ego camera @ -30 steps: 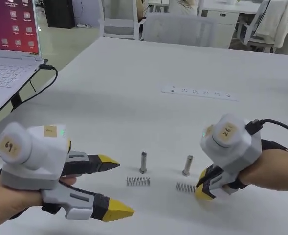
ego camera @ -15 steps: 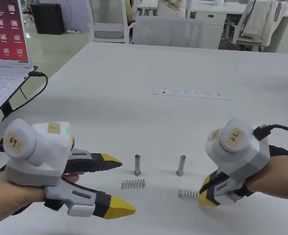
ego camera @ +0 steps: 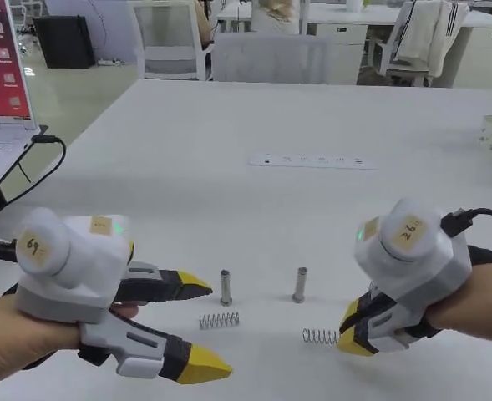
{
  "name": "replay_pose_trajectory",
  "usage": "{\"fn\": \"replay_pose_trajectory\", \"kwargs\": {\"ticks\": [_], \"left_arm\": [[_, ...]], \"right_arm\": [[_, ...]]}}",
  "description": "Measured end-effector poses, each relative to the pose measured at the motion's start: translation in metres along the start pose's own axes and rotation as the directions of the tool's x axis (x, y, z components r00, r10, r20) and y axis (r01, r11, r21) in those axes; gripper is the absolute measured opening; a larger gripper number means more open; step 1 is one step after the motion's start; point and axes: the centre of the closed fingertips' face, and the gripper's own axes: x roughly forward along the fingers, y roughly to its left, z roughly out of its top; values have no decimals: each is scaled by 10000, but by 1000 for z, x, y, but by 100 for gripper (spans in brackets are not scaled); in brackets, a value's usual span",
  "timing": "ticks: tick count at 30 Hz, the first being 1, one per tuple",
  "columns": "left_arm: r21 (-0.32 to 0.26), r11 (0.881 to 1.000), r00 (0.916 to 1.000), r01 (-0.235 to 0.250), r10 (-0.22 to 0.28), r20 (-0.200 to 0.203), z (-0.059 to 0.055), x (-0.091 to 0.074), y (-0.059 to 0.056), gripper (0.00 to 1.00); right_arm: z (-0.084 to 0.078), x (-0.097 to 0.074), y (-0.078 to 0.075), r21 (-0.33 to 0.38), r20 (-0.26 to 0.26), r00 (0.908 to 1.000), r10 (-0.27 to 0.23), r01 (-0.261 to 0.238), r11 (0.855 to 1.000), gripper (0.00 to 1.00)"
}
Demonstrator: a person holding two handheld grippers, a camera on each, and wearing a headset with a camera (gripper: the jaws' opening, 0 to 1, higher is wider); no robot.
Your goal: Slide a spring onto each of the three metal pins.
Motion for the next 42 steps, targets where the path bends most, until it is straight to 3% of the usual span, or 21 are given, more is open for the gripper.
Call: {"fn": "replay_pose_trajectory", "kwargs": {"ticks": [12,42], "left_arm": [[198,9994,9996,269,-267,-104,6,6,0,56],[588,9960,9975,667,-652,-261,9,22,-1,48]], "right_arm": [[11,-7,4,-256,190,9998,14,-9,9997,8],[46,-19,13,-1004,607,9979,224,-162,9948,8]]}}
